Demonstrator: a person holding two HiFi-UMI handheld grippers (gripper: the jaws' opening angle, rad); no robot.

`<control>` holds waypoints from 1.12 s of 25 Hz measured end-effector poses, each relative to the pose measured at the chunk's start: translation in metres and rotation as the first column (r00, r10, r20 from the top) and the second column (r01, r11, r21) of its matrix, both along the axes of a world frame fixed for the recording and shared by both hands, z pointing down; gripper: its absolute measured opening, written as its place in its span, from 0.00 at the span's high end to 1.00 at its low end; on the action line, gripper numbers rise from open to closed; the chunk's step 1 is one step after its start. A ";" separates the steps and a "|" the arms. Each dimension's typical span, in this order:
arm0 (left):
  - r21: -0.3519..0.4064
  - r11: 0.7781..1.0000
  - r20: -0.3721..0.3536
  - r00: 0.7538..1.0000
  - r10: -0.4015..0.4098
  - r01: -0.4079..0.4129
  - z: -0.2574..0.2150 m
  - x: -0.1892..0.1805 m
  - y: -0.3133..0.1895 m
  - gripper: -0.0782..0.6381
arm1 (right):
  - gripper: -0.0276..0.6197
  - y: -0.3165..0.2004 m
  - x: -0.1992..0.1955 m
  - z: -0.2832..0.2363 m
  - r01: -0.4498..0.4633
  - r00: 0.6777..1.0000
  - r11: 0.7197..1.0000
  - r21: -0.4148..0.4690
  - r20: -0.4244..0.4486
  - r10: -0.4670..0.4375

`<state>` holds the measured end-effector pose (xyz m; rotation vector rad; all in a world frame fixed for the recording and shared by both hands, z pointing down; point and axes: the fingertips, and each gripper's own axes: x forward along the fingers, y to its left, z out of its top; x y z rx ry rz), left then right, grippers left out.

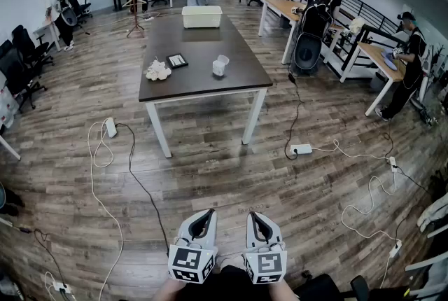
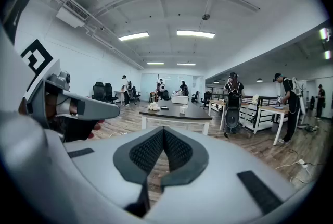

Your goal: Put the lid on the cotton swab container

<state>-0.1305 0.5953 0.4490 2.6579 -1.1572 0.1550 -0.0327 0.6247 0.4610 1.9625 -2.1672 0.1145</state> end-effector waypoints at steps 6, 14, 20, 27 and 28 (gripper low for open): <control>-0.011 1.000 0.012 1.000 -0.006 0.006 0.006 -0.017 -0.004 0.88 | 0.95 -0.006 -0.020 0.004 0.027 0.999 1.000 -0.007 0.036 -0.027; -0.042 0.999 0.001 1.000 -0.011 0.011 0.015 -0.049 -0.026 0.88 | 0.94 -0.023 -0.046 0.013 0.011 0.998 0.999 -0.031 0.067 -0.009; -0.055 0.998 0.004 1.000 0.026 -0.025 0.024 -0.058 -0.036 0.88 | 0.94 -0.031 -0.061 0.023 -0.015 0.998 0.999 -0.049 0.067 0.018; -0.058 0.998 -0.010 1.000 0.013 -0.014 0.026 -0.062 -0.060 0.88 | 0.94 -0.056 -0.065 0.029 0.008 0.998 0.998 -0.057 0.068 -0.004; -0.061 0.998 -0.004 1.000 0.009 -0.009 0.029 -0.062 -0.065 0.88 | 0.94 -0.062 -0.065 0.031 0.019 0.997 0.998 -0.059 0.069 -0.015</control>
